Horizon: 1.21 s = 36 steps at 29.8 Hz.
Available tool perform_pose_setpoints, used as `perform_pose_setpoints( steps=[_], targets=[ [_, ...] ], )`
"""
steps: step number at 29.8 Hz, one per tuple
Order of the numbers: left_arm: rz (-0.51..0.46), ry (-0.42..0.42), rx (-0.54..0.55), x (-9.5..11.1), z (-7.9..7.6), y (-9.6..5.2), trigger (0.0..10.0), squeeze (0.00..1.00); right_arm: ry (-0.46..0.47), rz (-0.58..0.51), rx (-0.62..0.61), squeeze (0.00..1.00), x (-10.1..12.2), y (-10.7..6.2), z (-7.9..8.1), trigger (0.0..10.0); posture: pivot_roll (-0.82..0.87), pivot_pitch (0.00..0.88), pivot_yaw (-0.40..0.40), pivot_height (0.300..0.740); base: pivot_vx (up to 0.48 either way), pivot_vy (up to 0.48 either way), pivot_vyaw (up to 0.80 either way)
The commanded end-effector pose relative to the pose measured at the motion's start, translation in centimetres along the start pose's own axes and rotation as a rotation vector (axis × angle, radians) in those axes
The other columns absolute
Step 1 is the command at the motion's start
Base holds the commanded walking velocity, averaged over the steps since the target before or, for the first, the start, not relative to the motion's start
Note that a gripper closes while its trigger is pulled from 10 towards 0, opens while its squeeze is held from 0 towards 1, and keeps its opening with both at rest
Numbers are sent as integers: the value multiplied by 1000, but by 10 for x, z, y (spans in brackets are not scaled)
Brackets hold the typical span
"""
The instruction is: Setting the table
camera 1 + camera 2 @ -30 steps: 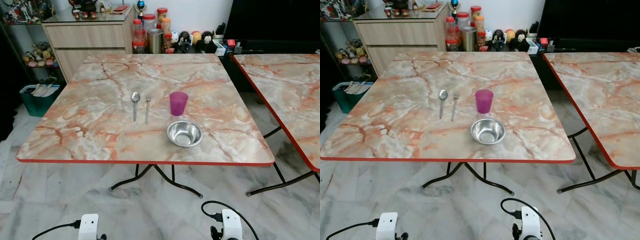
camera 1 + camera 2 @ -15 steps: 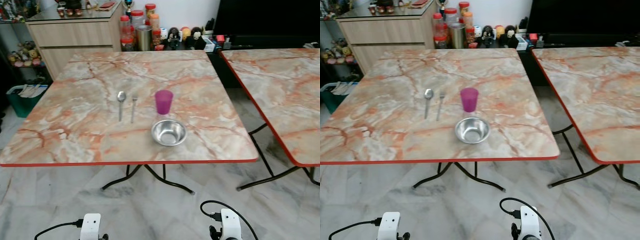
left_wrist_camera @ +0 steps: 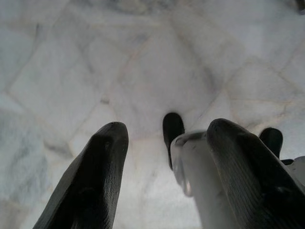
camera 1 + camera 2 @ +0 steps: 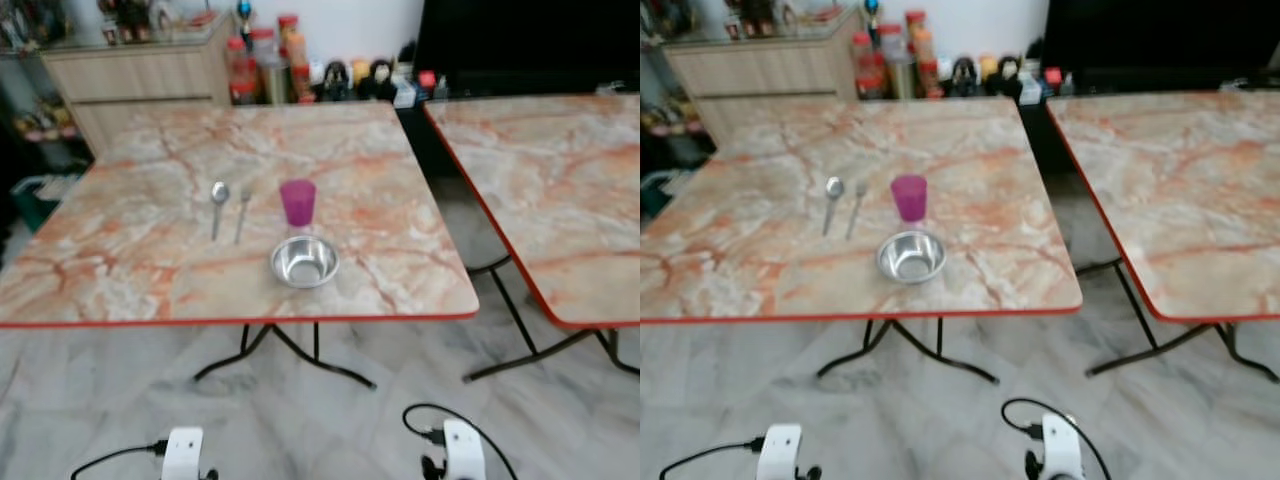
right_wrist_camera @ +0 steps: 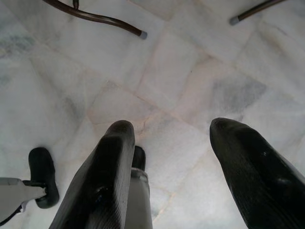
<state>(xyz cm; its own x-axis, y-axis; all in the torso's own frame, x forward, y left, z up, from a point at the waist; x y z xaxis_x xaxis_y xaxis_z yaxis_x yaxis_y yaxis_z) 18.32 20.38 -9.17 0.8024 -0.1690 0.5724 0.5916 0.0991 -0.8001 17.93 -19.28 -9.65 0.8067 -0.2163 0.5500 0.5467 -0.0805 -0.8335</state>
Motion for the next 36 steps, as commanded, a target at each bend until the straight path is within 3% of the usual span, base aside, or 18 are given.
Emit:
perform_pose_setpoints(
  steps=[1,11,24,29,33,36],
  targets=[
    [8,4,15,-3,3,-1,10000,0,-2,0,16,0,2,1,6,10000,37,0,-3,740,0,0,0],
    [17,1,21,-6,2,-1,10000,0,-9,1,16,0,2,1,6,10000,39,0,-12,740,0,-343,0],
    [0,-27,53,-5,9,-2,10000,0,-19,4,22,0,1,1,7,10000,57,0,-24,740,0,0,0],
    [-67,-84,115,7,22,-1,10000,0,-20,0,25,0,3,1,8,10000,55,0,-23,740,0,0,0],
    [-169,-199,260,23,45,-4,10000,0,-24,0,24,0,3,1,8,10000,61,0,-23,740,0,0,0],
    [-223,-224,356,30,59,-8,10000,0,-30,2,23,0,2,1,8,10000,62,0,-22,740,0,0,0]
  ],
)
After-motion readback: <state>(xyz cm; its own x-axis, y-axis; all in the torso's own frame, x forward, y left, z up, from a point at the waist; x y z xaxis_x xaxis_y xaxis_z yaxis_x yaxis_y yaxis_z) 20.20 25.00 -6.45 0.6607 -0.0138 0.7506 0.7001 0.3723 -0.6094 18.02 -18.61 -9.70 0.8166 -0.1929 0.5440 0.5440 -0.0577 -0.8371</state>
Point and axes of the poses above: a point about 5 cm out from each wrist's last joint towards the gripper, its own y axis pointing out of the wrist towards the gripper, its own x axis along the axis of the wrist's last joint, z = x × y, the point moved 1 cm from there along y, pointing out of the wrist towards the gripper, and after that the axes turned 10 degrees about y, right-handed, at the moved point
